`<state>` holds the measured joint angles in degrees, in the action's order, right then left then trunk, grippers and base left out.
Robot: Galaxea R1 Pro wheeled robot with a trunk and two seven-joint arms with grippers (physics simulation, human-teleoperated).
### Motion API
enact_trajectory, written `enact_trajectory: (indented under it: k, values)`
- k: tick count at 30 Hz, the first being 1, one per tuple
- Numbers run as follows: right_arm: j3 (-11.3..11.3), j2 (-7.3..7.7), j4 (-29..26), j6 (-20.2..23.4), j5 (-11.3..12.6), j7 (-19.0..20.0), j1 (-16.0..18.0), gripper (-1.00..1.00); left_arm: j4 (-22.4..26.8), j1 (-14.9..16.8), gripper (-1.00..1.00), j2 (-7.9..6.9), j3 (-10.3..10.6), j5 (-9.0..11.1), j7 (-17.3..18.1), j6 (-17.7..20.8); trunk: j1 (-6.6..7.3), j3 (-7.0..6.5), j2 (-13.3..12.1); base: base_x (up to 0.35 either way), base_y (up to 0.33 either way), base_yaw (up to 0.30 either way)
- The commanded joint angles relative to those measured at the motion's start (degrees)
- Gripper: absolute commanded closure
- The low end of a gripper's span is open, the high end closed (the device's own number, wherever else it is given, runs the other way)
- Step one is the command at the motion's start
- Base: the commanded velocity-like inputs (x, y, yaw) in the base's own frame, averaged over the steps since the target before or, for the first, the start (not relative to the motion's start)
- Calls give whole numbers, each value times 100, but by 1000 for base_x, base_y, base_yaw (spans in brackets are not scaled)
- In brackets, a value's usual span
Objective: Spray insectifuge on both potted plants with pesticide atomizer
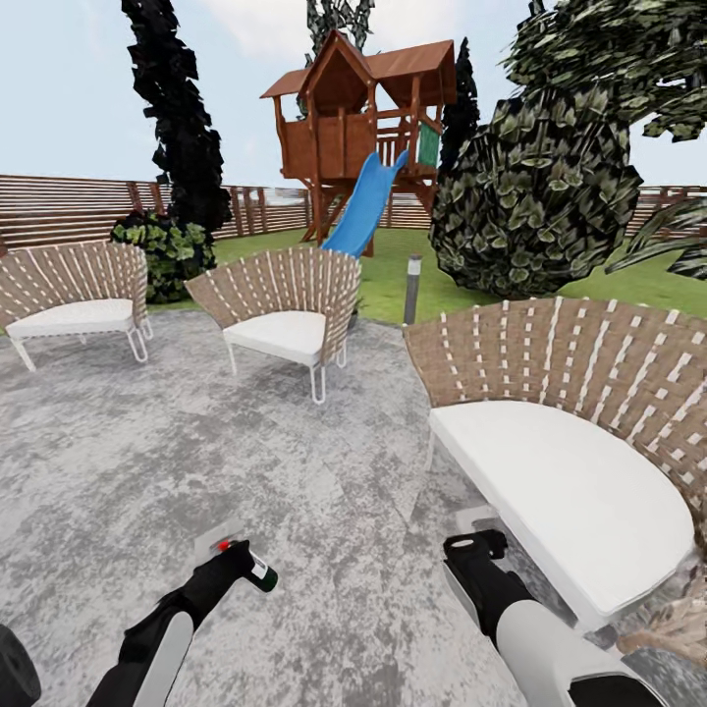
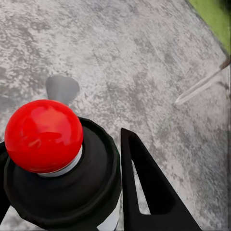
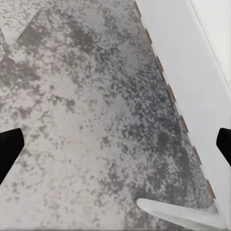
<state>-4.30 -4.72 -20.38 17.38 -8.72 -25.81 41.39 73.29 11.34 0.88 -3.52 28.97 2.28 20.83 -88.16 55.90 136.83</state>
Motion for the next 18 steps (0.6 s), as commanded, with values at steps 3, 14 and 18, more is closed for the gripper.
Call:
enact_trajectory:
  k: [3, 14, 18]
  values:
    - [2, 14, 30, 64, 1, 539, 0, -100, 9, 0, 100, 0, 0, 3, 0, 3, 0, 0, 0, 320, 2, -294]
    - [7, 19, 69, 11, 14, 820, 27, -100, 35, -66, 100, -66, -19, 62, 34, 41, 0, 3, 0, 248, 112, -87]
    - [12, 23, 75, 71, 19, 823, 27, -100, 6, -87, 100, -196, -12, 62, 6, 39, 0, 3, 0, 76, 0, 0]
